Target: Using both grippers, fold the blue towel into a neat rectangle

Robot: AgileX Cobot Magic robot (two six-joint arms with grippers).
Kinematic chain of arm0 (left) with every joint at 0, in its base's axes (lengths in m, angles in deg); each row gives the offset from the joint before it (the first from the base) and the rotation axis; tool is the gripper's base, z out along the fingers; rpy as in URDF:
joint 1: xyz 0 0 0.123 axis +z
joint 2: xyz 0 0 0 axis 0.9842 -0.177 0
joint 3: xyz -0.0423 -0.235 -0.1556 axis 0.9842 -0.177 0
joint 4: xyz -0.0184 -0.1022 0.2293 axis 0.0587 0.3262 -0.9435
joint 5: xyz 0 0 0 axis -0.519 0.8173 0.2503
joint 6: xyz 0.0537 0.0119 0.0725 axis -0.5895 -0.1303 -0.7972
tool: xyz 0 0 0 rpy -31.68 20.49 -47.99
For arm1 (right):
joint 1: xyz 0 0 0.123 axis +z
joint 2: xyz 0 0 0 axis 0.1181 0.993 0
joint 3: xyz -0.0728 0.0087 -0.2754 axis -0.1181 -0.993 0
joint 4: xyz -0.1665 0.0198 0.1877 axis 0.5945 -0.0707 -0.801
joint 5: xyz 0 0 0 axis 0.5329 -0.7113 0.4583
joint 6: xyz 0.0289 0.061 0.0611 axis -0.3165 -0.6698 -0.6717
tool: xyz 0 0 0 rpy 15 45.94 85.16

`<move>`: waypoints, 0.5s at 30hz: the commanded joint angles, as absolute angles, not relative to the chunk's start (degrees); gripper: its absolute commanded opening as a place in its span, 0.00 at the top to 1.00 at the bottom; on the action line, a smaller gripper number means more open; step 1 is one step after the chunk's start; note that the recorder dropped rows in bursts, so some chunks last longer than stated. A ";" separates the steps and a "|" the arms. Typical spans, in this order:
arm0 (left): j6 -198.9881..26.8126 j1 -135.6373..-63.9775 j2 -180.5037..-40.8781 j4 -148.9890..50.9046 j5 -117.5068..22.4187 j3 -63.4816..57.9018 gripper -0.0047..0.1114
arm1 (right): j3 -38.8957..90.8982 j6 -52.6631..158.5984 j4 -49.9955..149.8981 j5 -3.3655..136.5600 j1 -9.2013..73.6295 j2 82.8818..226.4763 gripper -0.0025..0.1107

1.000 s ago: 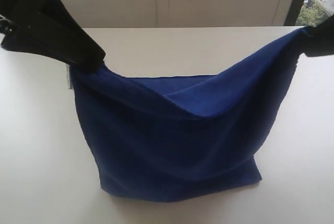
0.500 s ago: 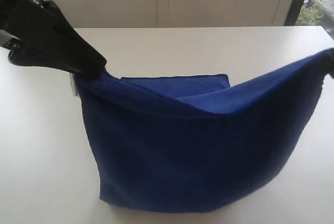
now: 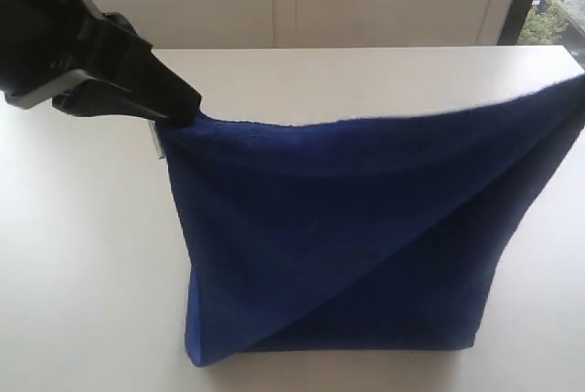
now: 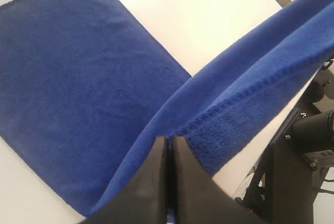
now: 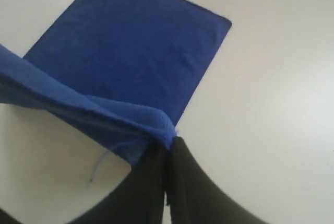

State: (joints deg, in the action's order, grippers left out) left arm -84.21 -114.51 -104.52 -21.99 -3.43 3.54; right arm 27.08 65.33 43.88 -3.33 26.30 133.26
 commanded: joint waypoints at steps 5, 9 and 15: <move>-84.39 -114.86 -104.30 -23.21 -4.69 3.17 0.96 | 19.95 65.91 43.45 -3.37 26.34 141.88 0.98; -86.39 -114.86 -104.30 -23.82 -4.67 3.17 0.96 | 20.07 67.28 43.59 -0.82 26.34 143.42 0.98; -86.95 -114.86 -104.30 -23.82 -5.01 3.17 0.96 | 26.29 67.29 52.41 -3.37 26.34 140.43 0.98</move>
State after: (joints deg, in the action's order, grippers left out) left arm -86.47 -114.51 -104.52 -24.02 -4.93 3.54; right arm 23.05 66.81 47.74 -2.39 26.30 142.69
